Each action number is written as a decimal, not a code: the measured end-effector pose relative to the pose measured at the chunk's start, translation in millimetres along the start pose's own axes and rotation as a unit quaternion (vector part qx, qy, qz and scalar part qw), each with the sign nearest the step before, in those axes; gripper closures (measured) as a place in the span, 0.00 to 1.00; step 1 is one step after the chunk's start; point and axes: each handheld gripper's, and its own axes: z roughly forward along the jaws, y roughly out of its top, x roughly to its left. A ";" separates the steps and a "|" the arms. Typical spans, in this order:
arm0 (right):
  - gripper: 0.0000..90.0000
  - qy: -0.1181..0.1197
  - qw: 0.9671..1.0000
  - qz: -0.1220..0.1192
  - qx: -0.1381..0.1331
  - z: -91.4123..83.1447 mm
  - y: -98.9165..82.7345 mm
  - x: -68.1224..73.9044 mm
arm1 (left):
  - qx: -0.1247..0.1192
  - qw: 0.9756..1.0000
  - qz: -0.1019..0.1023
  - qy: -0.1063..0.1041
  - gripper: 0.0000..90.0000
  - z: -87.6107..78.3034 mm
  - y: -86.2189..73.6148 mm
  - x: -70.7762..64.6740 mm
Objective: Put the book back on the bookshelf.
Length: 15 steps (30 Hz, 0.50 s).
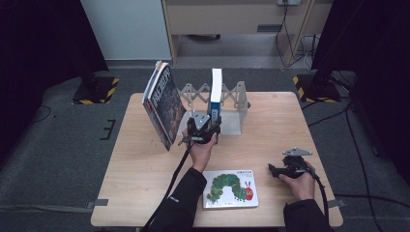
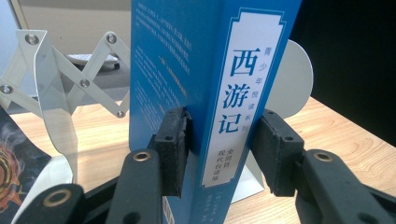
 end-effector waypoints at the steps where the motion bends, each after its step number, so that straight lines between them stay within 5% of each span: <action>1: 0.22 0.001 1.000 0.000 0.000 -0.1 0.0 -0.1 | -0.003 1.000 0.003 -0.002 0.62 -0.8 -0.9 1.8; 9: 0.22 0.001 1.000 0.000 0.001 -0.1 -0.1 -0.1 | 0.023 0.999 0.022 -0.037 0.63 -6.6 -10.6 11.3; 15: 0.22 0.000 1.000 0.000 0.000 -0.1 -0.2 -0.1 | 0.025 0.999 -0.002 -0.035 0.64 -2.5 -12.4 10.9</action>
